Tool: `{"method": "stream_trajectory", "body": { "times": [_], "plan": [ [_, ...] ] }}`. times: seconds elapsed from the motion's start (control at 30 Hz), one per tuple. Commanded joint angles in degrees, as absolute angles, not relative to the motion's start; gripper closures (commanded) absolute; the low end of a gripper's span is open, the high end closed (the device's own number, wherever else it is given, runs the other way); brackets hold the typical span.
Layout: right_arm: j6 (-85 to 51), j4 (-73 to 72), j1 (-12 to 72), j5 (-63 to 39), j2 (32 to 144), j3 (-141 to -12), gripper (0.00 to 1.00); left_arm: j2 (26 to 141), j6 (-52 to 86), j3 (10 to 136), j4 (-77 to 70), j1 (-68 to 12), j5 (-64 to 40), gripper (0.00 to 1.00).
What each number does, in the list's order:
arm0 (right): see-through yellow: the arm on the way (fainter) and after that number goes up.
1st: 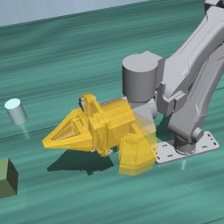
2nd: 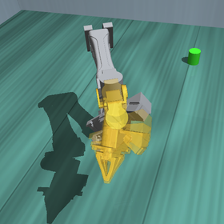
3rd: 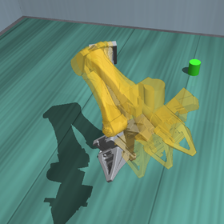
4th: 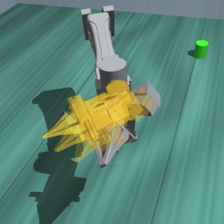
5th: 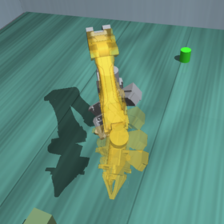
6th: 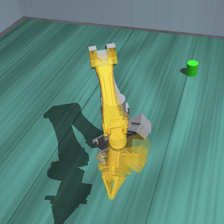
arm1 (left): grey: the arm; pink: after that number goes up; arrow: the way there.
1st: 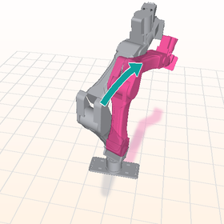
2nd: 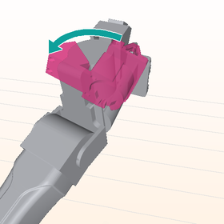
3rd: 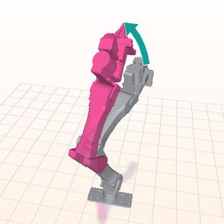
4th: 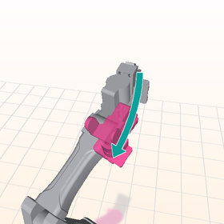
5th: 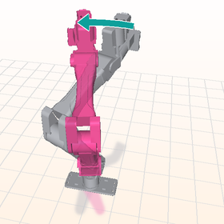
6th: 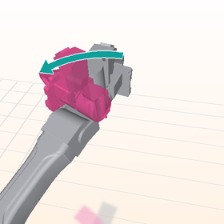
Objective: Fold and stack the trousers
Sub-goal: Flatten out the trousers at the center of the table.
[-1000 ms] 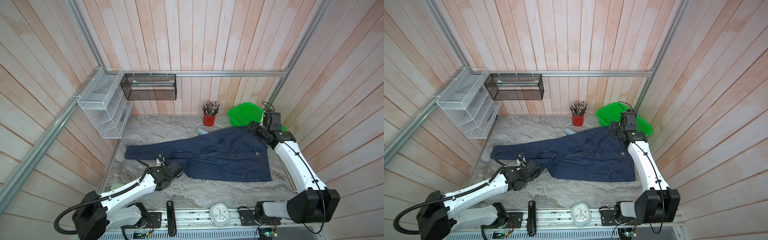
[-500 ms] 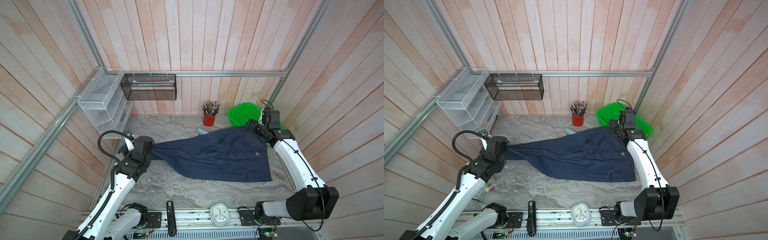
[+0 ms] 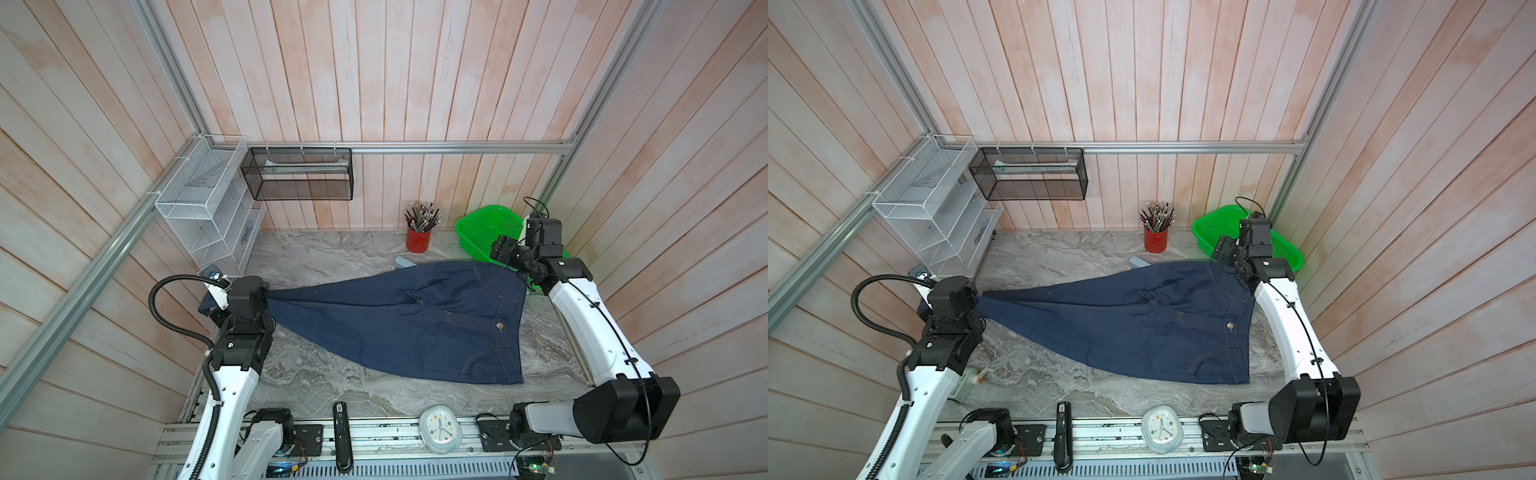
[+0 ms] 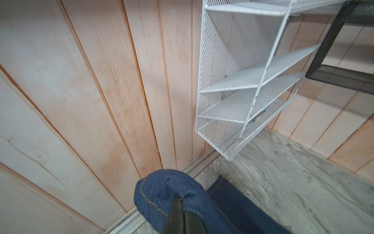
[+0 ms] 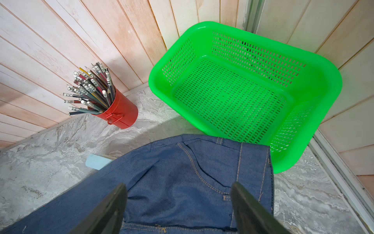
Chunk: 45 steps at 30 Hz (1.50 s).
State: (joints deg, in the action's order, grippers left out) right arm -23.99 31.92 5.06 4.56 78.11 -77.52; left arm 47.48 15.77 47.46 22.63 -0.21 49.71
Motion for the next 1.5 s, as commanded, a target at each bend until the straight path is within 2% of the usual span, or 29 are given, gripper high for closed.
{"method": "stream_trajectory", "body": {
  "times": [0.0, 0.13, 0.33, 0.43, 0.5, 0.6, 0.67, 0.8, 0.87, 1.03, 1.13, 1.3, 1.47],
  "plan": [
    [-24.5, 32.6, 5.3, 4.8, 77.0, -76.5, 0.18, 45.6, 21.0, 43.8, 27.0, 0.2, 51.1, 1.0],
    [-24.5, 32.5, 5.3, 4.0, 78.0, -76.4, 0.18, 47.4, 26.1, 41.7, 29.1, 0.3, 49.8, 0.98],
    [-24.9, 33.8, 5.2, 4.3, 77.4, -75.5, 0.18, 49.6, 26.3, 44.2, 31.0, 0.8, 52.3, 0.59],
    [-26.3, 35.0, 4.9, 5.1, 76.9, -74.8, 0.16, 49.5, 25.1, 45.5, 30.9, 2.5, 52.9, 0.33],
    [-28.0, 35.6, 3.9, 3.8, 76.4, -73.4, 0.16, 49.5, 23.8, 46.8, 30.8, 2.9, 53.3, 0.24],
    [-32.7, 40.7, 3.6, 5.2, 77.8, -73.3, 0.18, 49.8, 21.0, 49.5, 30.1, 2.9, 49.4, 0.23],
    [-33.6, 44.4, 3.8, 2.3, 79.2, -72.4, 0.19, 50.7, 20.7, 51.6, 31.1, 2.9, 41.0, 0.24],
    [-38.2, 48.0, 6.9, -1.1, 79.6, -65.9, 0.21, 56.1, 25.4, 55.9, 38.5, 1.6, 23.6, 0.33],
    [-41.8, 47.7, 10.5, -1.0, 78.7, -61.2, 0.22, 58.6, 28.1, 55.4, 41.0, -1.7, 16.5, 0.39],
    [-49.9, 45.2, 18.6, -1.9, 80.0, -53.5, 0.23, 62.0, 35.0, 48.2, 39.4, -7.9, 3.0, 0.41],
    [-52.2, 43.6, 20.5, -3.1, 83.6, -50.0, 0.22, 63.1, 37.3, 44.0, 38.2, -7.9, 0.0, 0.42],
    [-54.7, 44.1, 20.3, -1.0, 89.6, -46.7, 0.22, 66.1, 38.3, 41.6, 39.0, -7.3, 0.8, 0.41],
    [-56.8, 49.5, 15.8, 4.7, 96.7, -45.3, 0.21, 67.7, 39.3, 37.9, 36.3, -2.7, -2.8, 0.39]
  ]
}}
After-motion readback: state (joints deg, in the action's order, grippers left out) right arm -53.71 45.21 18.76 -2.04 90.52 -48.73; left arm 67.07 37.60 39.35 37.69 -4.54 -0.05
